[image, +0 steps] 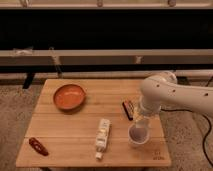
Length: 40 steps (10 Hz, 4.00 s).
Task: Place the white sponge in the ceramic cup
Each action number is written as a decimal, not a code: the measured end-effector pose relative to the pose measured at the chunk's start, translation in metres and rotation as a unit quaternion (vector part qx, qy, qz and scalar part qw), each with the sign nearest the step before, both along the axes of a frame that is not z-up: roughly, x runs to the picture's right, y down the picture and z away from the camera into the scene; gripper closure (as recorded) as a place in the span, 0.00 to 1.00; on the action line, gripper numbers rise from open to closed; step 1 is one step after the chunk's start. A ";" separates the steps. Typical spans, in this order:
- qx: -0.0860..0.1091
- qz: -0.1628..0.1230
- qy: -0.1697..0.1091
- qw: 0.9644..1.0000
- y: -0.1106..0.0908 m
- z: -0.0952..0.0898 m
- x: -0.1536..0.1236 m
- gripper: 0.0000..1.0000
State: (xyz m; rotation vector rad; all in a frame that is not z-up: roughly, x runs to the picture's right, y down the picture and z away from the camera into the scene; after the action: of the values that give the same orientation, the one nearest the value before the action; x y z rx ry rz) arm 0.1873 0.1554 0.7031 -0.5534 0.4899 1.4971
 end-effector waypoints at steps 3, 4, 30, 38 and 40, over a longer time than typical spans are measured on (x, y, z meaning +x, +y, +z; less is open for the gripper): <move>0.001 0.010 -0.012 1.000 0.010 -0.009 0.002 0.32; 0.001 0.013 -0.016 1.000 0.013 -0.012 0.003 0.24; -0.020 0.153 0.186 0.970 0.015 0.064 0.059 0.20; -0.054 0.192 0.199 0.960 0.055 0.095 0.092 0.20; -0.056 0.193 0.189 0.961 0.060 0.099 0.090 0.20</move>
State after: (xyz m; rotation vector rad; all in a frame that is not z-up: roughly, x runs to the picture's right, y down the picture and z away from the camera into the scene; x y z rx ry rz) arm 0.2772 0.2150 0.8019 -0.4682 0.8004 1.9734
